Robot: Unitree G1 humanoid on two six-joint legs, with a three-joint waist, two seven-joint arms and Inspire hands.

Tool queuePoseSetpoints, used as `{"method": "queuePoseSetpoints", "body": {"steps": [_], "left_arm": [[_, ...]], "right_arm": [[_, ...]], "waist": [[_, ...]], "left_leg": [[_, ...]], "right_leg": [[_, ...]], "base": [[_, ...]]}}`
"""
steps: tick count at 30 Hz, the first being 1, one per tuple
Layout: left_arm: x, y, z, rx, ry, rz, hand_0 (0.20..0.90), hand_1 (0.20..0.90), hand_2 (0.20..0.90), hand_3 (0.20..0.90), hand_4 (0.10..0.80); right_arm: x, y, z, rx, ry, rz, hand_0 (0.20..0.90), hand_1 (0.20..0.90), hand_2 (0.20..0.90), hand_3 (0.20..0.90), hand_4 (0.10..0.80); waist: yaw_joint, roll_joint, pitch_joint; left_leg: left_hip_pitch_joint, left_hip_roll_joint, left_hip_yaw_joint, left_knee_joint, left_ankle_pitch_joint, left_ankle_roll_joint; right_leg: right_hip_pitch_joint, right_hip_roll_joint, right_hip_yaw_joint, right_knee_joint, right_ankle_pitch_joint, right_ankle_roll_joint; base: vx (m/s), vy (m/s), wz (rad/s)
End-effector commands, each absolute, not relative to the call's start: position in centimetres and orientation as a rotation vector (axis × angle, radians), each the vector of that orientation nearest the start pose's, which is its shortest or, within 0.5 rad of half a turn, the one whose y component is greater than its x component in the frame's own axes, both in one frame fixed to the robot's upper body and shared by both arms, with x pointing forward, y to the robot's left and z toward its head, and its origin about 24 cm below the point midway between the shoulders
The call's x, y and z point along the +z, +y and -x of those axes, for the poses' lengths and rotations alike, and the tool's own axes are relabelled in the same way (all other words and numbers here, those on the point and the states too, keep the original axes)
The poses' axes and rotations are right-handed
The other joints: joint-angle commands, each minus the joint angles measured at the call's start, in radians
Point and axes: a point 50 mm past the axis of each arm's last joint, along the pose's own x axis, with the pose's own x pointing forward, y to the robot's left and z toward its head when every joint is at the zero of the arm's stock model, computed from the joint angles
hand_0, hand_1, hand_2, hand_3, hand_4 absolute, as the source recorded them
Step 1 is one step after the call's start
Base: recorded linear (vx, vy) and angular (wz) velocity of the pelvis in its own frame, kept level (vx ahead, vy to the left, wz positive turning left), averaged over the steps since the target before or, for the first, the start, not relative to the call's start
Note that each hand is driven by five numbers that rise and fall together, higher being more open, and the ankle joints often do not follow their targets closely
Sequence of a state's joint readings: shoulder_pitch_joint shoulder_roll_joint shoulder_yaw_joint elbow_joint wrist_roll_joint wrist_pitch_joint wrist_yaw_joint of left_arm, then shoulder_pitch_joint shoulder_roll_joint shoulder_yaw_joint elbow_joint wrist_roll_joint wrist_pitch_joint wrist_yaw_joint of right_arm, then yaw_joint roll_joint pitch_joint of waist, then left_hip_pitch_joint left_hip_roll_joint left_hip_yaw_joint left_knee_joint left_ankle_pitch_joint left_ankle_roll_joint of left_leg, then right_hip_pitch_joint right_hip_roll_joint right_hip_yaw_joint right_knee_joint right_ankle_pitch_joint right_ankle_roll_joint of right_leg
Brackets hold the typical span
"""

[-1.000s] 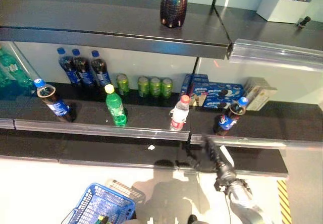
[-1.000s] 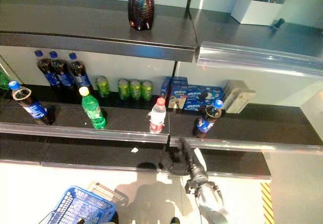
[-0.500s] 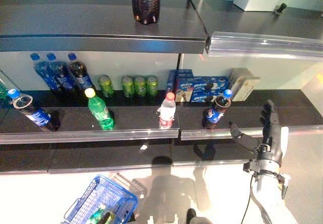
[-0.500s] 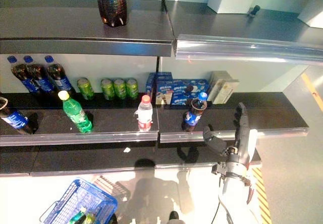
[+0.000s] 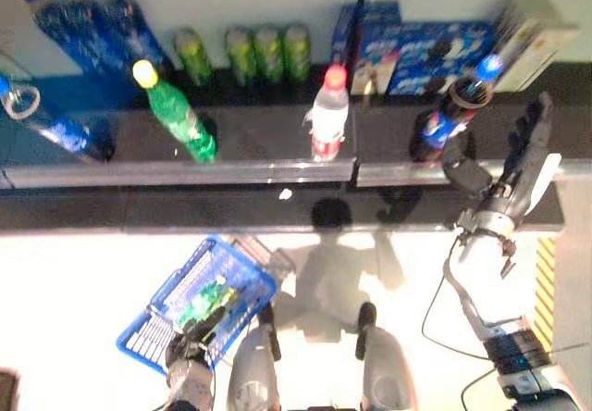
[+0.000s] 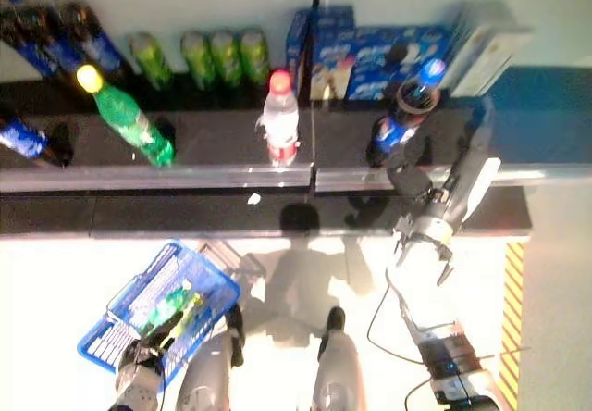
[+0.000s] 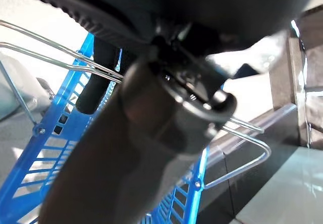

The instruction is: Pick up the drink and place into the basket.

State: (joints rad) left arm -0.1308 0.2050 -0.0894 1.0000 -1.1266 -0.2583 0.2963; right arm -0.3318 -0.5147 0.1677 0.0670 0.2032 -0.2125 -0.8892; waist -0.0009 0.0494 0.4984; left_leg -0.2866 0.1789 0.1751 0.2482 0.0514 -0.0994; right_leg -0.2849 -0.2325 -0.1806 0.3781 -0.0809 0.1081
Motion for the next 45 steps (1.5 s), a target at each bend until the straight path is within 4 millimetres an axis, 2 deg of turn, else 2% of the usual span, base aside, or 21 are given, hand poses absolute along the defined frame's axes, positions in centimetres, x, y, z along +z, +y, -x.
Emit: {"method": "queuePoseSetpoints", "body": {"steps": [1,8,18,28,42,43,45], "left_arm": [[-11.1,24.0,-17.8,0.843,0.538,0.667,0.3,0.3,0.3,0.2,0.1],[-10.9,24.4,-17.9,0.814,0.536,0.659,0.3,0.3,0.3,0.2,0.1],[-10.5,24.2,-18.7,0.783,0.526,0.667,0.3,0.3,0.3,0.2,0.1],[-10.4,24.4,-18.8,0.736,0.531,0.644,0.3,0.3,0.3,0.2,0.1],[-10.3,24.4,-18.9,0.715,0.55,0.632,0.3,0.3,0.3,0.2,0.1],[-10.3,24.6,-18.9,0.711,0.55,0.627,0.3,0.3,0.3,0.2,0.1],[-10.3,24.6,-18.8,0.708,0.55,0.625,0.3,0.3,0.3,0.2,0.1]], "right_arm": [[20.6,-22.5,-29.0,-0.728,-0.805,0.067,0.9,0.9,0.9,0.9,0.8],[21.1,-24.7,-29.3,-0.827,-0.796,0.031,0.9,0.9,0.9,0.9,0.8],[22.0,-25.4,-30.1,-0.807,-0.79,0.013,0.9,0.9,0.9,0.9,0.8],[22.9,-27.5,-32.4,-0.782,-0.702,-0.107,0.9,0.9,0.9,0.9,0.8],[26.2,-28.6,-33.9,-0.788,-0.721,-0.127,0.9,0.9,0.9,0.9,0.8],[27.1,-28.9,-33.9,-0.803,-0.733,-0.12,0.9,0.9,0.9,0.9,0.8],[27.5,-29.0,-34.0,-0.807,-0.739,-0.113,0.9,0.9,0.9,0.9,0.8]], "waist": [[0.006,-0.011,-0.034],[0.01,0.005,-0.009],[0.02,0.016,0.019],[0.059,0.029,0.022],[0.091,0.045,0.022],[0.099,0.046,0.022],[0.101,0.047,0.022]], "left_leg": [[0.003,0.014,-0.077,0.117,-0.084,-0.019],[-0.023,0.006,-0.084,0.142,-0.063,-0.018],[-0.04,0.004,-0.089,0.159,-0.035,-0.021],[-0.069,0.0,-0.106,0.167,-0.009,-0.024],[-0.113,-0.008,-0.122,0.183,0.004,-0.024],[-0.125,-0.011,-0.129,0.188,0.004,-0.022],[-0.132,-0.013,-0.132,0.192,0.003,-0.02]], "right_leg": [[-0.017,-0.025,-0.012,0.025,0.029,-0.004],[-0.03,-0.026,-0.008,0.043,0.023,-0.009],[-0.031,-0.021,-0.013,0.053,0.016,-0.017],[-0.04,-0.022,-0.036,0.067,0.007,-0.03],[-0.08,-0.025,-0.044,0.106,-0.009,-0.039],[-0.092,-0.023,-0.042,0.118,-0.014,-0.04],[-0.1,-0.023,-0.042,0.125,-0.016,-0.042]], "base": [[-0.027,0.016,0.05],[0.018,0.014,0.05],[0.009,0.0,0.0],[0.009,-0.007,0.02],[0.028,0.004,0.06],[0.039,-0.004,0.03],[0.041,-0.003,0.02]]}}
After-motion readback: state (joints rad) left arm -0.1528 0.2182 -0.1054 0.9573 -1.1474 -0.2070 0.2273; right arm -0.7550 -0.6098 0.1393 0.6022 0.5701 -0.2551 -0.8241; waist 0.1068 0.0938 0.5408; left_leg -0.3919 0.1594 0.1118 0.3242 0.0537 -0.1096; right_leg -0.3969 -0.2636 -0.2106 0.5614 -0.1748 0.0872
